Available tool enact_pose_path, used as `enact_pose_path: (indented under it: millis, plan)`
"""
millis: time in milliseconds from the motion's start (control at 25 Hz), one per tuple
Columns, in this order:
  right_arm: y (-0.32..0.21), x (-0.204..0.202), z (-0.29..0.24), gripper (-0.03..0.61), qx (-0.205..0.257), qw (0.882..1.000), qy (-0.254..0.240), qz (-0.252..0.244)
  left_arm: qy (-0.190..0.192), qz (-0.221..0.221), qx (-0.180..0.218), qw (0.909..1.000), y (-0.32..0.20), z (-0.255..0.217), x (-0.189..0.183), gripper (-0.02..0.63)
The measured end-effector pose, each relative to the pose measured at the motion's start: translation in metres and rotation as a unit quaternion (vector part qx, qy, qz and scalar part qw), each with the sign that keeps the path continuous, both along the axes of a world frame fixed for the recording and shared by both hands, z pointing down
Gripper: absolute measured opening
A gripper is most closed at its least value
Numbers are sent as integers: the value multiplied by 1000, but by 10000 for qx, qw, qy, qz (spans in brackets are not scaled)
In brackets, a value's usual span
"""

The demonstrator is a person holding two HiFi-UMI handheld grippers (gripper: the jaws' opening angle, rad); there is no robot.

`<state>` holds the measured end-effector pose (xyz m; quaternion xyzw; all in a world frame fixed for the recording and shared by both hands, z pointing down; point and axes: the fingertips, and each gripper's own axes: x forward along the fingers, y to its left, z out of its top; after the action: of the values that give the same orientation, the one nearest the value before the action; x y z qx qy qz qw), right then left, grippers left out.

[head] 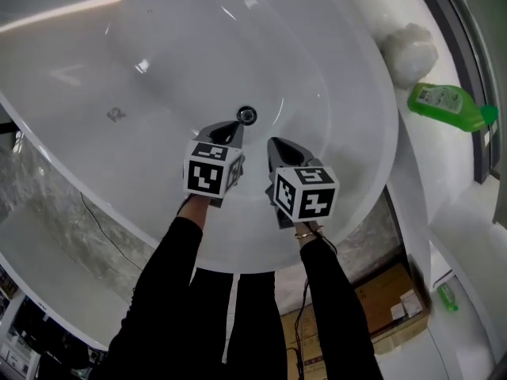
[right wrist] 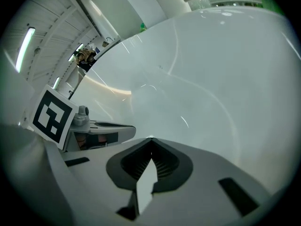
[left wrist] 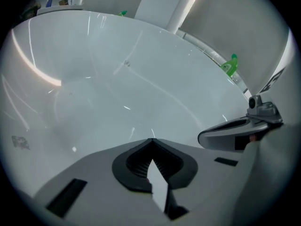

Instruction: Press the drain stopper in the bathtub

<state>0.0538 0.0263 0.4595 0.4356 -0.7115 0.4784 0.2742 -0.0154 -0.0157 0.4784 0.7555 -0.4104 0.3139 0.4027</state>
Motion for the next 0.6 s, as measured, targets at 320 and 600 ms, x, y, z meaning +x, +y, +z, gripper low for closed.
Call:
enact_pose_path:
  millis: [320,600]
  plan:
    - [-6,-5,51,2,-263,9996,-11,28,-194,170,-272,9993,1,62,1,8]
    - [-12,-3,91,2,-440,9990,50,-10,-208,116,-461,9987,1,105,2,7]
